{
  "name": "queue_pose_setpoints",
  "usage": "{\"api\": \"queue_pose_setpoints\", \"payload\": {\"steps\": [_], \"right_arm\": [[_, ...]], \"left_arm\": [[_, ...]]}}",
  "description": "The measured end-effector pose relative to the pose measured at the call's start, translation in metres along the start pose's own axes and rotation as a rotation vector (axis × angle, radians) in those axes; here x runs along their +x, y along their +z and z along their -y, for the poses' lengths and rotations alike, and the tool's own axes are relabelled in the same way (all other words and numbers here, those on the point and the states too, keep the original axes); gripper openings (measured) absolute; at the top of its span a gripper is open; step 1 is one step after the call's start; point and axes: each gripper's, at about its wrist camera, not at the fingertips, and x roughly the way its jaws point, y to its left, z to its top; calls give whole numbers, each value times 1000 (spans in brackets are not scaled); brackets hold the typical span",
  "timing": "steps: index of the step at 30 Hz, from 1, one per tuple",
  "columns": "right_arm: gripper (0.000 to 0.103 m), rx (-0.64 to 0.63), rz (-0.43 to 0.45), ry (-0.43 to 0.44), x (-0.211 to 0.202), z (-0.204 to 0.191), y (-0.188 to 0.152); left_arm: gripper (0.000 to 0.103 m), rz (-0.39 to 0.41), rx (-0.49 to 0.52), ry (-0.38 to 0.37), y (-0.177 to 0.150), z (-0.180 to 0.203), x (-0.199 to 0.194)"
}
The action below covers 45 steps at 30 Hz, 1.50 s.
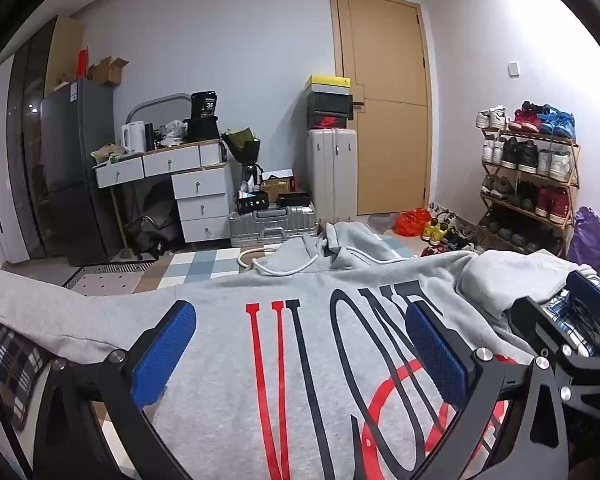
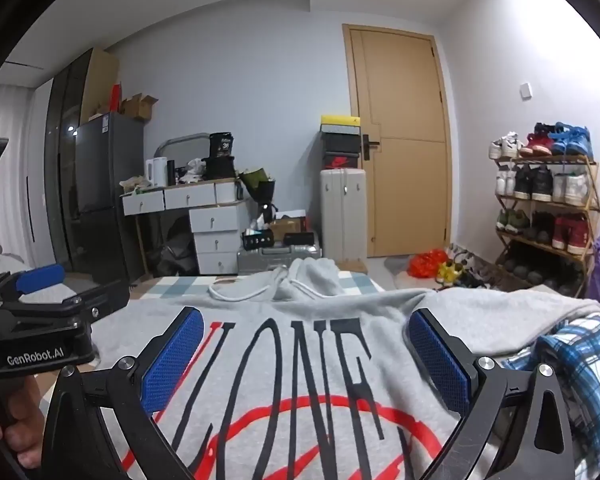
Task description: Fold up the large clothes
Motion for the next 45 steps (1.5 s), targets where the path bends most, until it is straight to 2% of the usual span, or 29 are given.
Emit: {"api": "queue_pose_setpoints", "payload": {"steps": [4, 8, 17, 45], "right_arm": [[103, 20, -6, 13, 4, 4, 0], [103, 49, 22, 9, -4, 18, 1], [103, 59, 22, 6, -6, 18, 0], [103, 30, 21, 30, -6, 13, 4]], "left_arm": [[102, 11, 16, 26, 0, 2, -2], [102, -1, 44, 11, 1, 6, -1], [102, -1, 17, -11, 0, 5, -1], [102, 2, 13, -10, -2, 1, -2]]}}
